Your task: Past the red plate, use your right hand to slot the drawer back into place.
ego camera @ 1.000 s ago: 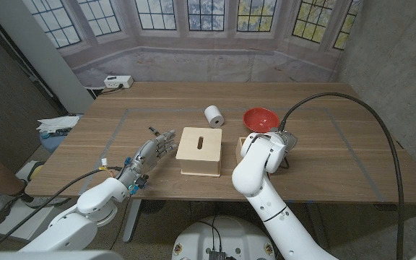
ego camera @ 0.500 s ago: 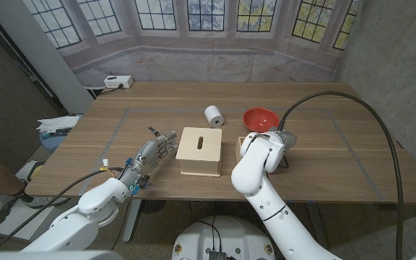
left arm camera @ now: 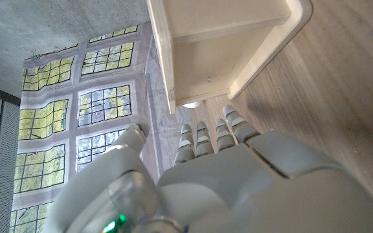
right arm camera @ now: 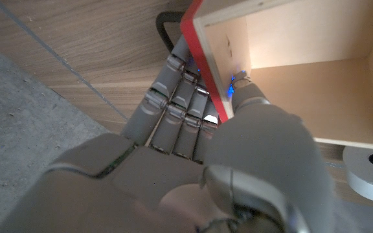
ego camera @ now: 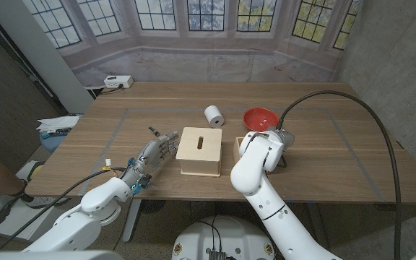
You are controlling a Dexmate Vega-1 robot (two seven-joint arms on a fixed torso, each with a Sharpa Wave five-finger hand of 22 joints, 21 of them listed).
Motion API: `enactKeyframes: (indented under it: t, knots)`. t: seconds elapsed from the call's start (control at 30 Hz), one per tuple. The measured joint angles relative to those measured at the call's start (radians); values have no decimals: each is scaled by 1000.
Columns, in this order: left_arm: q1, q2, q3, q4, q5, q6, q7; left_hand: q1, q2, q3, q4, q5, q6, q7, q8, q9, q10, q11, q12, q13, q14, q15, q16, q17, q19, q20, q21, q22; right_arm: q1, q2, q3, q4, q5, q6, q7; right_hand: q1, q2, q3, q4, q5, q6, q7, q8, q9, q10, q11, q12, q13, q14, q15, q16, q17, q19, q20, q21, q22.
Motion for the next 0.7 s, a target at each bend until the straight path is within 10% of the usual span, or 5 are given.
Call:
enactKeyframes:
  t: [0.7]
  knots:
    - [-25,-14,29,11,-8,13,-12,-4,-4,4,4,0,5,5,-5,-3,4,4,-1,0,5,-5,0,-3,0,0,0,0,7,10,0,-13,-15,12,0,16,-16,4,4,1,34,-5,6,6,20,-2,6,0,32,-14,7,6,21,-11,11,5]
